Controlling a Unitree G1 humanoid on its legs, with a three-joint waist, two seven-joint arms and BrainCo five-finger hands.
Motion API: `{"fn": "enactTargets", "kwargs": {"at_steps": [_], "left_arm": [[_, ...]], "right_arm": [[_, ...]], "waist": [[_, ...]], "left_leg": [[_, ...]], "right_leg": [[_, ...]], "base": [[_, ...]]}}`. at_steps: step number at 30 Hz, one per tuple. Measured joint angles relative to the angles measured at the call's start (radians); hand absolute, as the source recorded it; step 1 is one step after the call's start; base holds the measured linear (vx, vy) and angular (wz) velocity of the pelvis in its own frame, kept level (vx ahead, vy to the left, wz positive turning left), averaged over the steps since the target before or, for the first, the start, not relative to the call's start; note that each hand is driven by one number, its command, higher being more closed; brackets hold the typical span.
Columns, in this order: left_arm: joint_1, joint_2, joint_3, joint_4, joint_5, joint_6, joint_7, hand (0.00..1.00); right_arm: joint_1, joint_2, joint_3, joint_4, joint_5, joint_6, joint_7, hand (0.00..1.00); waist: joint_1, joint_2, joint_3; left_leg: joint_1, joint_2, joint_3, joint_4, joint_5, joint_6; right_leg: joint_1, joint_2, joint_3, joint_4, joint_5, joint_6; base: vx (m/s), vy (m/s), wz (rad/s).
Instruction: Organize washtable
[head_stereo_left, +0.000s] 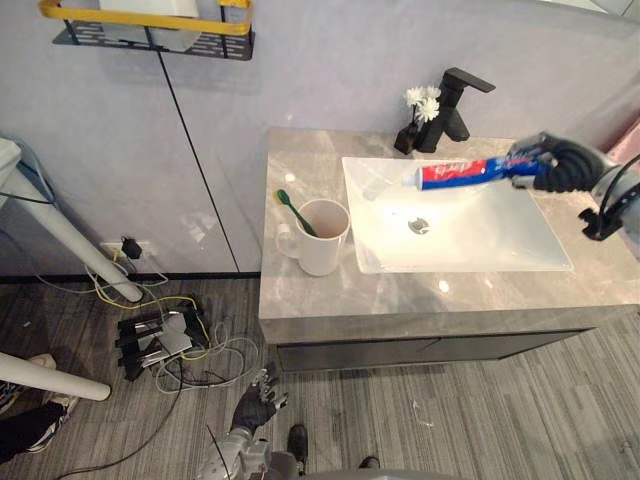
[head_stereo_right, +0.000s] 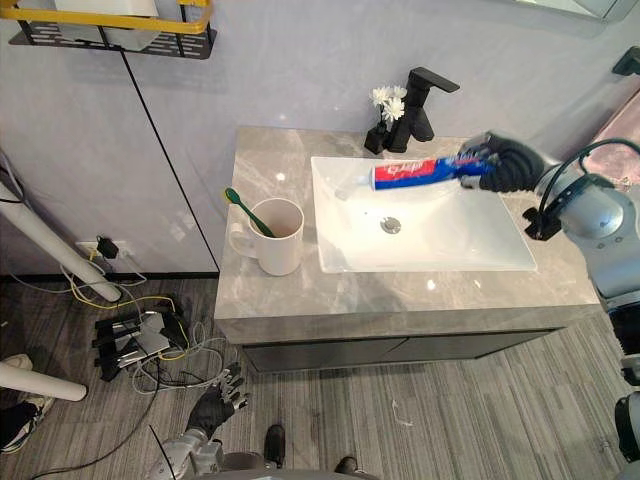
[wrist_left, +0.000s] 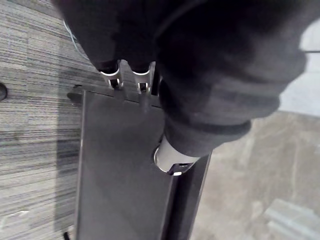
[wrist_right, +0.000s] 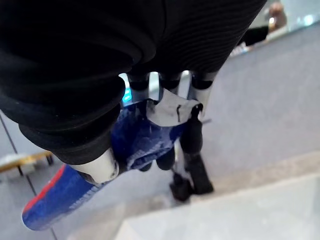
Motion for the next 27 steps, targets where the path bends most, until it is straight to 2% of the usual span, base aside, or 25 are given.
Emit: {"fn": "enactTargets", "kwargs": {"at_steps": [1,4,7,10,13,15,18,20,22,27], "left_arm": [[-0.003,-0.008,0.019,0.000,-0.017,0.000,0.004,0.00],[-0.024,-0.042,0.182,-0.036,-0.108,0.002,0.051,0.00],[-0.059,-0.029,0.401,-0.193,-0.156,-0.004,0.132,0.00],[-0.108,0.016,0.489,-0.292,-0.159,-0.021,0.173,0.00],[-0.172,0.082,0.527,-0.427,-0.158,-0.038,0.198,0.00],[-0.198,0.112,0.528,-0.480,-0.160,-0.050,0.202,0.00],[-0.203,0.141,0.501,-0.549,-0.193,-0.061,0.198,0.00],[-0.204,0.158,0.436,-0.599,-0.252,-0.065,0.178,0.00],[-0.213,0.168,0.313,-0.647,-0.315,-0.067,0.141,0.00],[-0.279,0.198,0.104,-0.742,-0.411,-0.059,0.057,0.00]], "right_arm": [[0.000,0.014,-0.031,-0.007,0.000,0.000,-0.012,1.00],[-0.002,0.096,-0.166,-0.081,0.007,0.002,-0.080,1.00],[-0.010,0.210,-0.235,-0.210,0.021,-0.001,-0.138,1.00],[-0.007,0.315,-0.239,-0.276,0.022,-0.002,-0.147,1.00],[0.025,0.424,-0.233,-0.337,0.021,-0.005,-0.147,1.00],[0.048,0.475,-0.225,-0.367,0.022,-0.006,-0.143,1.00],[0.075,0.535,-0.183,-0.397,0.041,-0.008,-0.128,1.00],[0.098,0.586,-0.149,-0.398,0.051,-0.012,-0.118,1.00],[0.124,0.640,-0.115,-0.398,0.057,-0.011,-0.101,1.00],[0.173,0.722,-0.071,-0.409,0.059,-0.005,-0.095,1.00]], "waist": [[0.000,0.003,-0.003],[0.000,0.019,-0.014],[0.002,0.038,-0.029],[0.014,0.050,-0.041],[0.051,0.060,-0.048],[0.056,0.063,-0.051],[0.058,0.064,-0.053],[0.060,0.065,-0.054],[0.058,0.065,-0.054],[0.053,0.065,-0.054]], "left_leg": [[0.000,-0.001,-0.004,-0.004,0.002,-0.001],[0.004,-0.005,-0.022,-0.010,0.006,-0.001],[0.007,-0.008,-0.053,-0.010,0.007,-0.002],[0.011,-0.011,-0.071,-0.010,0.007,-0.003],[0.024,-0.016,-0.091,-0.009,0.007,-0.003],[0.031,-0.021,-0.110,-0.009,0.008,-0.003],[0.039,-0.033,-0.129,-0.004,0.008,-0.003],[0.039,-0.037,-0.142,-0.001,0.009,-0.001],[0.040,-0.044,-0.156,0.000,0.012,0.004],[0.044,-0.052,-0.173,0.001,0.017,0.005]], "right_leg": [[0.000,0.000,-0.003,-0.001,0.000,0.000],[0.012,0.003,-0.018,-0.012,0.000,0.000],[0.031,0.007,-0.045,-0.022,-0.004,0.001],[0.037,0.008,-0.061,-0.024,-0.007,-0.001],[0.057,0.007,-0.075,-0.021,-0.012,-0.005],[0.068,0.005,-0.081,-0.015,-0.018,-0.009],[0.083,-0.009,-0.098,-0.001,-0.033,0.004],[0.087,-0.010,-0.102,0.005,-0.034,0.003],[0.095,-0.015,-0.108,0.008,-0.037,0.003],[0.100,-0.026,-0.125,0.029,-0.048,0.009]], "base": [[0.01,-0.018,0.10],[0.03,-0.027,0.14],[0.03,-0.038,0.25],[0.01,-0.021,0.22],[0.00,-0.004,0.19],[0.00,0.006,0.30],[0.00,0.014,0.26],[-0.02,0.011,0.19],[-0.02,0.005,0.21],[-0.03,-0.003,0.12]]}}
